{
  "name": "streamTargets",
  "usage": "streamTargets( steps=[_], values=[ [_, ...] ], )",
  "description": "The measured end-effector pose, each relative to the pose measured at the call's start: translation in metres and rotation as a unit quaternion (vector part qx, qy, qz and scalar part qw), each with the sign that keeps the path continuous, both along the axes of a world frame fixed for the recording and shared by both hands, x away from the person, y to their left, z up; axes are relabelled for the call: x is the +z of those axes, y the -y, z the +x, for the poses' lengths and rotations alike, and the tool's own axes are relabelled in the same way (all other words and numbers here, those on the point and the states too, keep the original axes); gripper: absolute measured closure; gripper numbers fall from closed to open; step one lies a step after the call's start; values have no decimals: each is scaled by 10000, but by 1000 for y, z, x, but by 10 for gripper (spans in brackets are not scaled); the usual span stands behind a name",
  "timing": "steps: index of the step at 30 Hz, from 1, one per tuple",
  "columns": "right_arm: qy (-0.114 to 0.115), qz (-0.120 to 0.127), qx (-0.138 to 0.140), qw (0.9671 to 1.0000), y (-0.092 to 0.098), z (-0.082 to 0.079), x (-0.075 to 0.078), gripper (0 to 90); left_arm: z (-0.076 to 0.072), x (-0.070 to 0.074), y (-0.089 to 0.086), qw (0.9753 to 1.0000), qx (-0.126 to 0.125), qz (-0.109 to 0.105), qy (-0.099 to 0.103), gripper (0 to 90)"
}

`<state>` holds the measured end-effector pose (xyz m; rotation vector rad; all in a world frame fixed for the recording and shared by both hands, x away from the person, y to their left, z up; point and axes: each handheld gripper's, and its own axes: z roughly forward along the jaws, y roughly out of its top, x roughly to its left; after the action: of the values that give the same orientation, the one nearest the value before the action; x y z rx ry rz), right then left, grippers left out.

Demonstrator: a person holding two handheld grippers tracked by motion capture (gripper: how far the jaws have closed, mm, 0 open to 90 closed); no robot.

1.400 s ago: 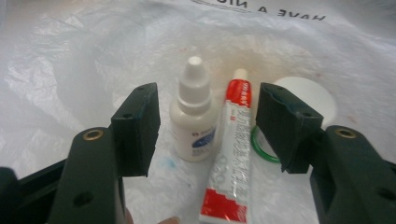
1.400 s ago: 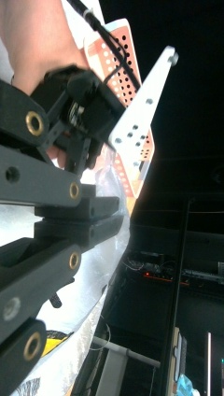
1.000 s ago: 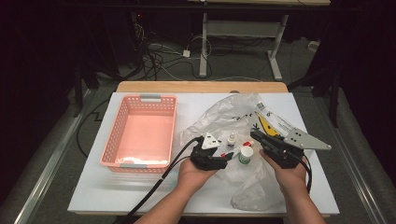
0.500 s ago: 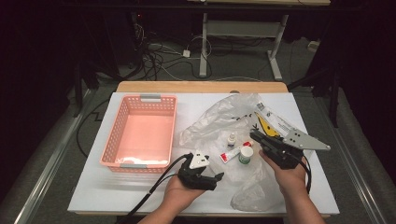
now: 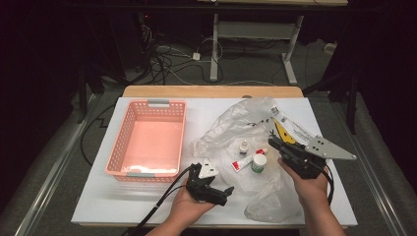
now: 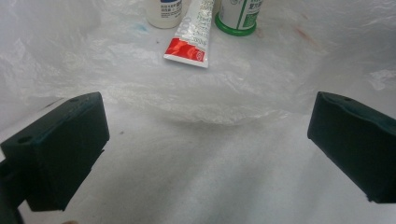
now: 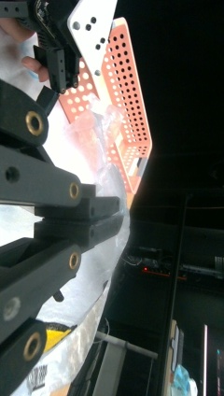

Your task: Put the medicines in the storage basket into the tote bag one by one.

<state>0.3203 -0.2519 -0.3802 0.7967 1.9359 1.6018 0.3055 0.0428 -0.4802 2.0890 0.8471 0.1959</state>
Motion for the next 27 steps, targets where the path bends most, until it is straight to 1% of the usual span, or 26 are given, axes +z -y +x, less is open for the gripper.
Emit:
streamTargets(
  steps=[3,5,7,8,11,14,16,18,19,20,21,22,24,25,27],
  values=[
    [41,42,-69,10000,6,-1,2,900,-1,0,0,10000,36,48,35,0],
    [18,78,-143,9999,10,-1,4,900,-1,0,-1,9999,58,124,26,0],
    [54,80,-192,9998,14,-1,5,900,-1,0,-3,9997,97,208,81,0],
    [42,138,-234,9996,15,-1,6,900,-2,0,-4,9996,113,235,92,0],
    [78,162,-294,9994,21,-1,7,900,2,-1,-5,9996,155,224,45,0],
    [43,161,-295,9994,22,-1,5,900,10,-4,-3,9992,316,238,16,0],
    [37,96,-249,9996,19,-2,4,900,20,-7,-1,9981,527,313,-22,4],
    [50,34,-196,9998,17,-3,3,900,32,-8,2,9968,663,406,-190,4],
    [27,49,-184,9998,15,-4,2,900,37,-9,3,9962,720,415,-251,3],
    [20,15,-172,9998,15,-4,1,900,41,-9,5,9966,635,438,-301,9],
    [5,24,-175,9998,14,-5,1,900,43,-10,7,9967,504,511,-366,56],
    [0,15,-161,9999,14,-5,0,900,44,-10,12,9963,442,604,-427,122],
    [-13,1,-186,9998,14,-5,0,900,43,-10,18,9958,394,783,-272,185],
    [-12,-1,-184,9998,14,-5,0,900,42,-10,19,9960,363,783,-224,217],
    [-3,-15,-179,9998,13,-5,0,900,41,-10,20,9967,306,732,-180,319]
  ],
)
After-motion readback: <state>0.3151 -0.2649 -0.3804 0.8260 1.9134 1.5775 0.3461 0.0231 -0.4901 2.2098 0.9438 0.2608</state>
